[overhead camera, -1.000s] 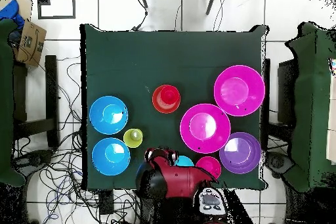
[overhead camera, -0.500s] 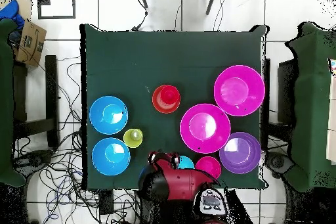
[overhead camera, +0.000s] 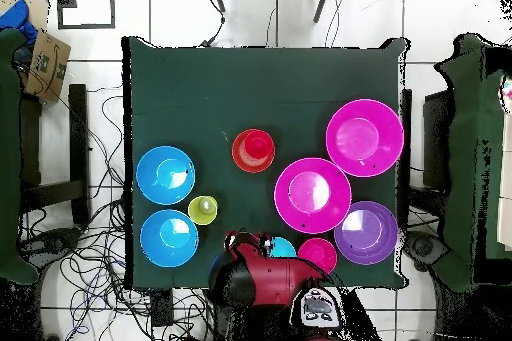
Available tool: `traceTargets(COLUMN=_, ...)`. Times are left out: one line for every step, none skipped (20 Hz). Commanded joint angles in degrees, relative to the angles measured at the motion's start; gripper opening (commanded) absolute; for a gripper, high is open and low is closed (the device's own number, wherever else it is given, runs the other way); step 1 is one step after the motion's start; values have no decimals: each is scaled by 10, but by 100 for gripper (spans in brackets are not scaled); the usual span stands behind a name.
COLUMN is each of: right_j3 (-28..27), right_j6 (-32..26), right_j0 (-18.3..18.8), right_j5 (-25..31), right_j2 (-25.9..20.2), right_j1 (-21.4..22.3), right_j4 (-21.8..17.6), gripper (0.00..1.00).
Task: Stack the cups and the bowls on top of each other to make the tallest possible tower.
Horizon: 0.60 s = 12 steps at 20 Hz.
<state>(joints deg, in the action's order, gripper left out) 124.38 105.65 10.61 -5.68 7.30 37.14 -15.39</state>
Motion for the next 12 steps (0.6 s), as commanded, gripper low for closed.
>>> traceTargets(right_j3=-8, right_j6=61, right_j0=-10, right_j5=22, right_j2=-30, right_j1=-12, right_j4=-11, gripper=100)
traceTargets(right_j3=-12, right_j6=60, right_j0=-12, right_j5=18, right_j2=-25, right_j1=-19, right_j4=-12, gripper=100)
traceTargets(right_j3=-16, right_j6=61, right_j0=-11, right_j5=8, right_j2=-22, right_j1=-35, right_j4=-14, gripper=100)
traceTargets(right_j3=-18, right_j6=61, right_j0=-12, right_j5=4, right_j2=-20, right_j1=-43, right_j4=-14, gripper=100)
traceTargets(right_j3=-17, right_j6=64, right_j0=-10, right_j5=-6, right_j2=-17, right_j1=-56, right_j4=-17, gripper=100)
traceTargets(right_j3=-17, right_j6=65, right_j0=-8, right_j5=-11, right_j2=-18, right_j1=-65, right_j4=-17, gripper=100)
traceTargets(right_j3=-18, right_j6=67, right_j0=-5, right_j5=-19, right_j2=-17, right_j1=-75, right_j4=-19, gripper=100)
traceTargets(right_j3=-19, right_j6=69, right_j0=-3, right_j5=-28, right_j2=-15, right_j1=-86, right_j4=-20, gripper=100)
traceTargets(right_j3=-20, right_j6=67, right_j0=-1, right_j5=-29, right_j2=-13, right_j1=-90, right_j4=-22, gripper=100)
traceTargets(right_j3=-22, right_j6=66, right_j0=0, right_j5=-30, right_j2=-10, right_j1=-94, right_j4=-23, gripper=100)
traceTargets(right_j3=-20, right_j6=65, right_j0=-1, right_j5=-29, right_j2=-5, right_j1=-95, right_j4=-24, gripper=100)
traceTargets(right_j3=-19, right_j6=65, right_j0=-3, right_j5=-29, right_j2=-3, right_j1=-95, right_j4=-24, gripper=100)
